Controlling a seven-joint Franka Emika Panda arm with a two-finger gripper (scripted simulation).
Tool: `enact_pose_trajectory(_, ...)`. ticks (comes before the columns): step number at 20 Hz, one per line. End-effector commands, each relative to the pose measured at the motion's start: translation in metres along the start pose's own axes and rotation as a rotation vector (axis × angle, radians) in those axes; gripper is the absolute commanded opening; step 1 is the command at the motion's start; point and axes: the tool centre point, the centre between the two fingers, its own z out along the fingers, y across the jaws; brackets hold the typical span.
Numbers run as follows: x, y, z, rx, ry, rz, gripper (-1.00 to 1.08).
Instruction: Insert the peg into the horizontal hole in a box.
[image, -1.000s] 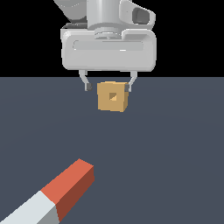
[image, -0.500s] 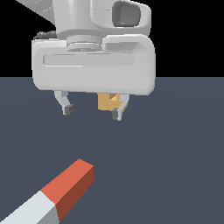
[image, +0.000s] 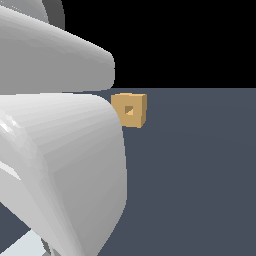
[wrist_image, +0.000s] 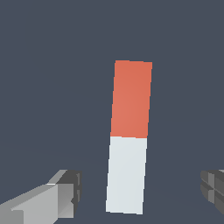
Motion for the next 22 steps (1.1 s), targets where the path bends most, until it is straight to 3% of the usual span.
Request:
enact_pose_trajectory(1,-0.016,-0.003,0.008,-0.003,0.002,0.035,1.0)
enact_pose_trajectory(5,-0.029,-0.006,0.014,-0.004,0.004,0.063,1.0)
enact_pose_trajectory(13,-0.03,-0.007,0.02,-0.002,0.004,0.064,1.0)
enact_pose_trajectory(22,-0.029,-0.007,0.058,-0.003,0.006,0.064,1.0)
